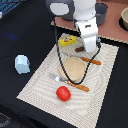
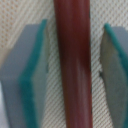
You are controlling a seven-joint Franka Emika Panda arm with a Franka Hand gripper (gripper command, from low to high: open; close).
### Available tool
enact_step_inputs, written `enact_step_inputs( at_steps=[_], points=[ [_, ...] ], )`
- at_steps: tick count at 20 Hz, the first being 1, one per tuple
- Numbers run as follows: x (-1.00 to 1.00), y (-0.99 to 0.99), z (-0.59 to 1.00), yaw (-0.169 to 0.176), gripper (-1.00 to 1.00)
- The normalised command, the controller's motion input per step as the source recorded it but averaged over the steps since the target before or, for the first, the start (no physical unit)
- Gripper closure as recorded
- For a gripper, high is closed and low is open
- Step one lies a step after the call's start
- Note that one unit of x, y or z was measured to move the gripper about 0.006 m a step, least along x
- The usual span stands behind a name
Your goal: Interact with the objects in diverse but meaningful ways.
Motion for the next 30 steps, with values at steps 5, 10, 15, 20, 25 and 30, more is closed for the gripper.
enact_step_inputs(
  at_steps=[5,10,15,20,25,30],
  points=[
    [0.11,0.33,0.95,-0.003,-1.0],
    [0.03,-0.42,0.7,-0.058,-1.0],
    [0.29,-0.54,0.92,-0.112,-1.0],
    [0.43,-0.36,0.7,-0.16,-1.0],
    [0.53,-0.24,0.71,-0.174,-1.0],
    [0.63,-0.35,0.75,-0.109,-1.0]
  ],
)
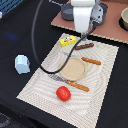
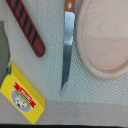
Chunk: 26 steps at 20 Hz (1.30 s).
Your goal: Interact with the objects in diverse but meaningful ways.
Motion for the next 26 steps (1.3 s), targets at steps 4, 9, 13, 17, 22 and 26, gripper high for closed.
enact_step_inputs(
  at_steps=[4,9,13,17,22,26],
  points=[
    [0.46,-0.85,0.15,-0.003,-1.0],
    [0.34,-0.86,0.0,-0.023,-1.0],
    [0.27,-0.87,0.0,-0.038,-1.0],
    [0.19,-0.84,-0.01,-0.046,-1.0],
    [0.23,-0.83,0.0,-0.033,-1.0],
    [0.59,-0.7,0.0,-0.026,-1.0]
  ],
)
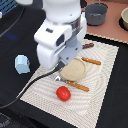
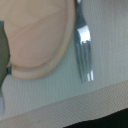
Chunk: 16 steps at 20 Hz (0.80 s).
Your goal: Interact with the objects in diverse but meaningful ways.
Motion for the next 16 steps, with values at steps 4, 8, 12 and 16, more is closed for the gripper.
enact_step_inputs(
  at_steps=[4,8,12,16],
  points=[
    [0.77,-0.47,0.04,-0.056,-1.0],
    [0.83,-0.29,0.17,-0.053,-1.0],
    [0.65,-0.32,0.01,-0.047,-1.0],
    [0.49,-0.38,0.01,-0.042,-1.0]
  ],
)
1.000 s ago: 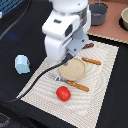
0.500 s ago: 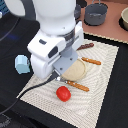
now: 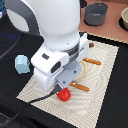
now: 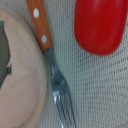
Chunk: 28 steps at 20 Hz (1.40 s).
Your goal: Interact with the objects in diverse but meaningful ways.
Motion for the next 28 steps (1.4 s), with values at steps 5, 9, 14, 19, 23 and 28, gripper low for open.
enact_step_inputs(
  at_steps=[5,9,14,19,23,28],
  points=[
    [0.41,-0.55,0.0,-0.038,-1.0],
    [0.43,-0.55,0.0,-0.043,-1.0],
    [0.58,-0.18,0.05,-0.041,-1.0],
    [0.64,0.22,0.2,-0.026,-1.0],
    [0.52,0.15,0.11,-0.008,-1.0],
    [0.46,0.0,0.01,-0.012,1.0]
  ],
)
